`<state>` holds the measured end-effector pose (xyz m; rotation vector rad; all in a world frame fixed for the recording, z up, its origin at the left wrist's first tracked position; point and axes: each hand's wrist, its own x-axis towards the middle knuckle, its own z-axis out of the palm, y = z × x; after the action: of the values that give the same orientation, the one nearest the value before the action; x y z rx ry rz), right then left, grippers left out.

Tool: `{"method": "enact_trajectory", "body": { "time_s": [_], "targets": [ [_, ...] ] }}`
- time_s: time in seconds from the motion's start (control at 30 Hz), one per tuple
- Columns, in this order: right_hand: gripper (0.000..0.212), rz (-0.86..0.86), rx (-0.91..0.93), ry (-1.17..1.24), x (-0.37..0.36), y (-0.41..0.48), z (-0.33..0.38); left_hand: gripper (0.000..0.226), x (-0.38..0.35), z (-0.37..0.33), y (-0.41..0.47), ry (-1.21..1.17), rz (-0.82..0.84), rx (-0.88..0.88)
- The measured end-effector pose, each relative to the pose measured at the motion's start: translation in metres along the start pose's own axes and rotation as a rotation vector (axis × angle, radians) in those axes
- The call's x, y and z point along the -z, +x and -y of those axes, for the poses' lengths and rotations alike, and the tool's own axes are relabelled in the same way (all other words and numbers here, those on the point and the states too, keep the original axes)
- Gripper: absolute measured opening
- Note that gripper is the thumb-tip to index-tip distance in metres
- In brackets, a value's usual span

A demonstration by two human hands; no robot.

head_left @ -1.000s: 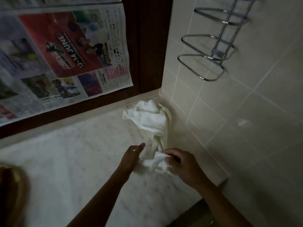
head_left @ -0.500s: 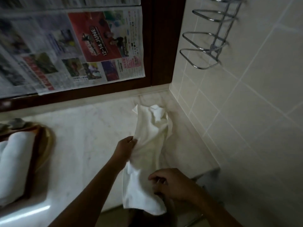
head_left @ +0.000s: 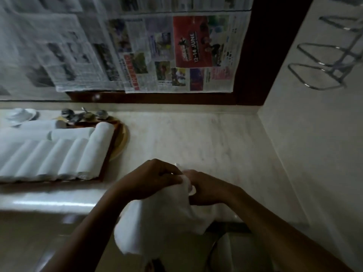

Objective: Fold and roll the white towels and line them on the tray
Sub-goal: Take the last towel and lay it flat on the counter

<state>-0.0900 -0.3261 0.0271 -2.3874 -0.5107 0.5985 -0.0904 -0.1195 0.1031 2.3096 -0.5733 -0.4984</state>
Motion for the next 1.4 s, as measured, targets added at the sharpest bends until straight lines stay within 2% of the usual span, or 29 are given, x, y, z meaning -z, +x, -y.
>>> {"method": "enact_trajectory", "body": {
  "time_s": [0.07,0.13,0.23,0.33,0.4,0.47,0.53,0.6,0.7,0.73,0.83,0.9,1.0,1.07,1.13,1.23,1.27,1.33,1.4],
  "targets": [
    [0.035,0.025,-0.003,-0.11,-0.009,0.008,0.0,0.014,0.014,0.011,-0.021,0.008,-0.049,0.012],
    [0.037,0.019,0.044,-0.102,-0.003,0.008,-0.005,0.012,0.025,0.028,-0.04,-0.017,-0.106,0.044],
    [0.03,-0.026,0.003,-0.139,0.01,0.001,-0.018,0.009,0.037,0.055,-0.068,-0.029,-0.195,0.094],
    [0.019,-0.121,-0.029,-0.293,0.01,0.0,-0.041,0.011,0.037,0.077,-0.09,-0.008,-0.251,0.169],
    [0.027,-0.211,-0.052,-0.387,0.007,0.001,-0.056,0.011,0.036,0.094,-0.1,0.046,-0.276,0.229],
    [0.033,-0.289,-0.017,-0.415,0.007,-0.002,-0.052,0.011,0.036,0.111,-0.11,0.131,-0.238,0.282],
    [0.025,-0.341,-0.011,-0.34,0.008,-0.01,-0.021,0.008,0.033,0.124,-0.115,0.237,-0.137,0.312],
    [0.031,-0.382,0.001,-0.187,0.001,-0.015,0.019,0.016,0.025,0.126,-0.115,0.256,-0.075,0.263],
    [0.03,-0.396,0.07,-0.085,-0.022,-0.01,0.072,0.048,0.0,0.107,-0.103,0.114,-0.129,0.08],
    [0.026,-0.394,0.081,-0.084,-0.03,-0.007,0.087,0.05,-0.009,0.099,-0.096,0.087,-0.159,0.018],
    [0.02,-0.397,0.042,-0.083,-0.036,-0.003,0.112,0.018,-0.013,0.088,-0.079,0.062,-0.323,-0.083],
    [0.022,-0.37,-0.038,-0.107,-0.029,-0.009,0.113,0.014,0.001,0.095,-0.076,0.046,-0.415,-0.073],
    [0.022,-0.346,-0.171,-0.137,-0.02,-0.023,0.098,0.007,0.028,0.114,-0.085,-0.018,-0.461,-0.035],
    [0.02,-0.396,-0.198,-0.023,-0.02,-0.031,0.089,0.009,0.042,0.124,-0.091,-0.06,-0.439,-0.015],
    [0.018,-0.486,-0.179,0.146,-0.022,-0.034,0.091,0.004,0.047,0.129,-0.095,-0.044,-0.346,0.022],
    [0.026,-0.629,-0.119,0.381,-0.028,-0.023,0.11,0.019,0.046,0.119,-0.094,-0.098,-0.188,0.025],
    [0.028,-0.663,-0.095,0.379,-0.029,-0.017,0.118,0.024,0.044,0.112,-0.093,-0.147,-0.142,0.003],
    [0.016,-0.689,-0.05,0.291,-0.032,-0.005,0.132,0.032,0.042,0.097,-0.088,-0.238,-0.098,-0.072],
    [0.011,-0.693,-0.023,0.227,-0.033,0.002,0.141,0.033,0.047,0.084,-0.085,-0.31,-0.14,-0.168]
  ]
}}
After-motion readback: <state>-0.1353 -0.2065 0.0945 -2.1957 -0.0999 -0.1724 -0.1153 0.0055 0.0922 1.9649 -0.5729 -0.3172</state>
